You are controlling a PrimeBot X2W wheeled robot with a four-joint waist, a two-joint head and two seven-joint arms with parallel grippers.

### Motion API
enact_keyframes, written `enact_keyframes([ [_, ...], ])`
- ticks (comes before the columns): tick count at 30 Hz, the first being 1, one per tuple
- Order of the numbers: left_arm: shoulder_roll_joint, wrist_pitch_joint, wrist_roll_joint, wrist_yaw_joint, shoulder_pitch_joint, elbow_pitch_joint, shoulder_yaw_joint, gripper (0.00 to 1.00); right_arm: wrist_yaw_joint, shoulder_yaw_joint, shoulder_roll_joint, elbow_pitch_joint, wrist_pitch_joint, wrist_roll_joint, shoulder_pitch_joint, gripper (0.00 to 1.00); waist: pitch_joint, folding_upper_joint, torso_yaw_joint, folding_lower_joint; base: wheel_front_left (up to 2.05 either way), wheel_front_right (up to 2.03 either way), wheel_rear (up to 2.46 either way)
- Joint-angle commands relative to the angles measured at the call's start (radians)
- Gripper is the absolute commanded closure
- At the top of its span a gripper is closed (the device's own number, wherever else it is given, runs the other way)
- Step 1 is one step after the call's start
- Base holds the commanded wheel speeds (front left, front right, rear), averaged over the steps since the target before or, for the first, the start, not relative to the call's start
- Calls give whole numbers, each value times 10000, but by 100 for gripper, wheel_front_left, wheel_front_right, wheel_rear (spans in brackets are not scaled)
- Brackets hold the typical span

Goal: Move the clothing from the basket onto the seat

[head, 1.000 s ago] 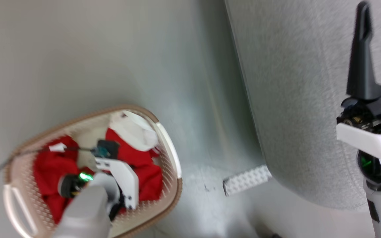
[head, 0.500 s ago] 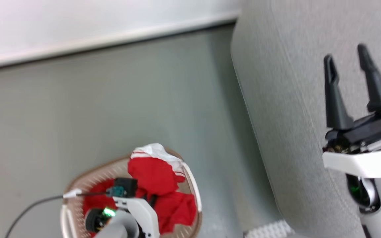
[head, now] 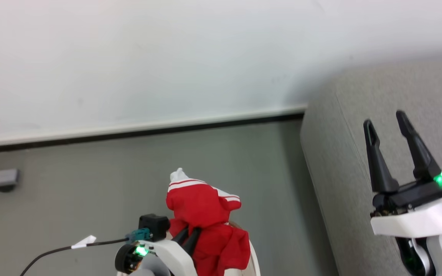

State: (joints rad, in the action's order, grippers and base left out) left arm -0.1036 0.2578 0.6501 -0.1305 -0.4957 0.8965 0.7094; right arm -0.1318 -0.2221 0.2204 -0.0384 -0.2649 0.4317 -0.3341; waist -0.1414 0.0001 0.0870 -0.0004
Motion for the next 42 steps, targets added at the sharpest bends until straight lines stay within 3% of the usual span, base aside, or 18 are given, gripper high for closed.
enact_keyframes([
  [1, -97, 73, 144, 3, 197, -292, -22, 100, 21, 10, 55, -88, 9, 47, 273, 0, 717, -1, -504, 4, 0, 0, 0],
  [7, -559, 71, 150, 113, 523, -2136, -416, 100, 21, 6, -11, -206, 9, 153, 886, 0, 1458, -1, -736, 4, 0, 0, 0],
  [23, -1956, -685, -346, 1427, 152, -6986, -1206, 100, 21, -831, -385, -342, 9, 256, 1543, 0, 2022, -1, -679, 4, 0, 0, 0],
  [35, -2143, -1038, -192, 1714, 65, -7897, -1322, 100, 21, -1730, -323, -489, 10, 701, 1309, 0, 1781, -1, -534, 4, 0, 0, 0],
  [42, -2023, -1138, -175, 1615, -159, -7696, -1158, 100, 21, -3965, -53, -1057, 66, 2310, 713, 0, 1627, -1, -708, 4, 0, 0, 0],
])
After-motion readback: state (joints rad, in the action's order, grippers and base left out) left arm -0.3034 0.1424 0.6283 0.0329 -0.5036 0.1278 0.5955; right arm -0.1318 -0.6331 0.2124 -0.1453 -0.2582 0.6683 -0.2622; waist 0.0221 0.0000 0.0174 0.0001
